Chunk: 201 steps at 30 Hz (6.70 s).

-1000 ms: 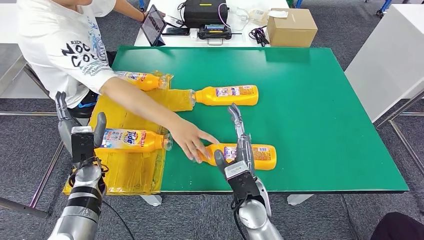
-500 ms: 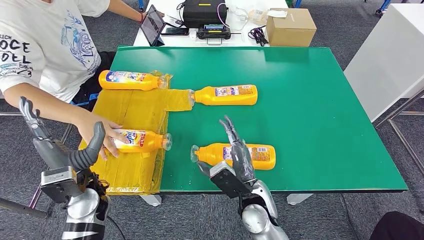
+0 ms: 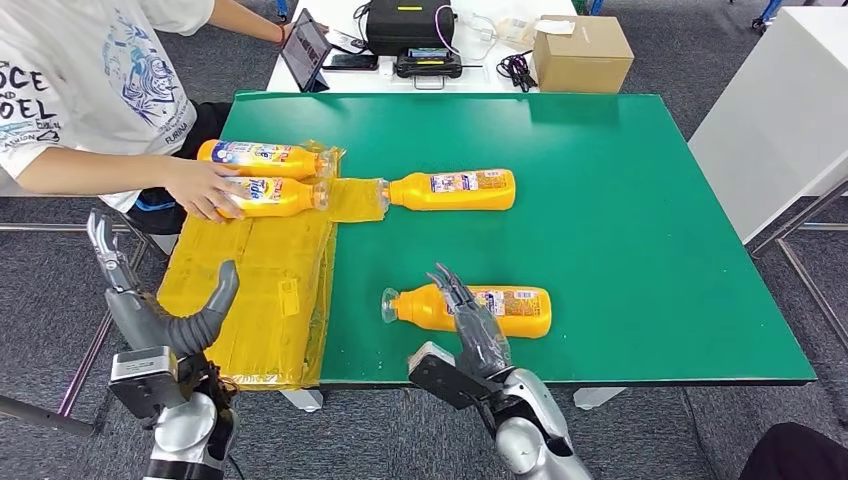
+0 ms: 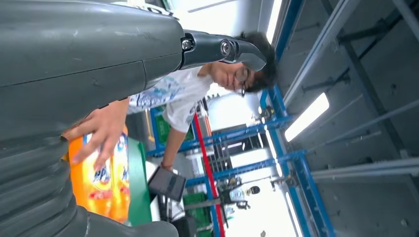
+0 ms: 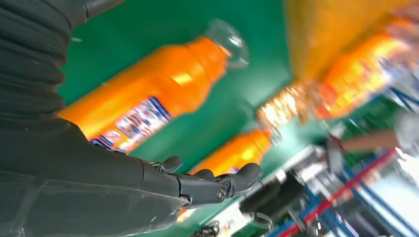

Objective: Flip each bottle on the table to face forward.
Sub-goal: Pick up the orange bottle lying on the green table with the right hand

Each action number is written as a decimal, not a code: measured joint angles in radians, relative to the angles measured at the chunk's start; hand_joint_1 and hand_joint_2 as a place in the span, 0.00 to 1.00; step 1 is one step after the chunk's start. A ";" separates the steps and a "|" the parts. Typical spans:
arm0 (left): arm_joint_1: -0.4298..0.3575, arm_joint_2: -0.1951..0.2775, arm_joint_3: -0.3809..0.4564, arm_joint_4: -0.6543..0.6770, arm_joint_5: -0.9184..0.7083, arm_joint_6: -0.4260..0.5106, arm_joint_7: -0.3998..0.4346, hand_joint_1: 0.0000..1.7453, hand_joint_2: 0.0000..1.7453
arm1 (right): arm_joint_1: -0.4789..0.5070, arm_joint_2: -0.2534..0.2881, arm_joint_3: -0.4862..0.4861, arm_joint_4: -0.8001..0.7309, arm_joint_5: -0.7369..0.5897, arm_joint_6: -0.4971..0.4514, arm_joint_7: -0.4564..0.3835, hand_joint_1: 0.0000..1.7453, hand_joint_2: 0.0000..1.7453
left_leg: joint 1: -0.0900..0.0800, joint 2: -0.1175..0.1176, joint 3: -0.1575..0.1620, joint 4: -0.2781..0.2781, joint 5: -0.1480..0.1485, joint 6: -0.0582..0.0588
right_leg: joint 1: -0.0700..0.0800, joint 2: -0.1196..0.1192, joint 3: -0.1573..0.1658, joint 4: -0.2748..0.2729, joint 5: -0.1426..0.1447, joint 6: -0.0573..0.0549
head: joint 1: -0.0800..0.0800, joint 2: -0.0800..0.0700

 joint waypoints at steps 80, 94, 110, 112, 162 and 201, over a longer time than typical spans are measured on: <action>-0.015 -0.026 -0.116 0.175 0.015 -0.150 0.000 0.00 1.00 | -0.465 -0.324 -0.063 0.312 0.059 0.164 0.007 0.00 1.00 | -0.001 0.000 -0.001 0.001 0.001 0.003 | -0.001 0.000 0.000 0.000 0.002 0.003 | 0.000 0.000; -0.051 -0.031 -0.133 0.219 0.022 -0.170 0.000 0.00 1.00 | -0.602 -0.332 0.010 0.542 -0.149 0.399 -0.084 0.00 1.00 | -0.002 0.000 -0.001 0.001 0.002 0.003 | -0.001 0.000 0.000 0.000 0.003 0.003 | -0.001 0.000; -0.097 -0.037 -0.188 0.274 0.046 -0.175 0.000 0.00 1.00 | -0.630 -0.386 0.157 0.554 -0.397 0.569 -0.117 0.00 1.00 | -0.002 0.000 -0.001 0.002 0.002 0.003 | -0.001 0.000 0.000 0.000 0.003 0.003 | -0.001 0.000; -0.099 -0.037 -0.190 0.278 0.050 -0.178 0.000 0.00 1.00 | -0.636 -0.390 0.179 0.556 -0.392 0.561 -0.101 0.00 1.00 | -0.002 0.000 -0.001 0.002 0.002 0.003 | -0.001 0.000 0.000 0.000 0.003 0.003 | -0.001 0.000; -0.106 -0.062 -0.191 0.337 0.036 -0.222 0.002 0.00 1.00 | -0.675 -0.183 0.425 0.861 -0.130 0.282 0.006 0.22 1.00 | -0.002 0.003 0.014 0.001 0.001 0.003 | -0.001 0.001 0.013 -0.001 0.002 0.002 | 0.000 0.000; -0.059 -0.061 -0.169 0.306 0.014 -0.207 0.007 0.00 1.00 | -0.508 -0.157 0.202 0.615 -0.056 -0.149 -0.042 1.00 1.00 | -0.001 0.003 0.008 0.001 0.002 0.003 | -0.001 0.001 0.010 0.000 0.003 0.003 | 0.000 0.000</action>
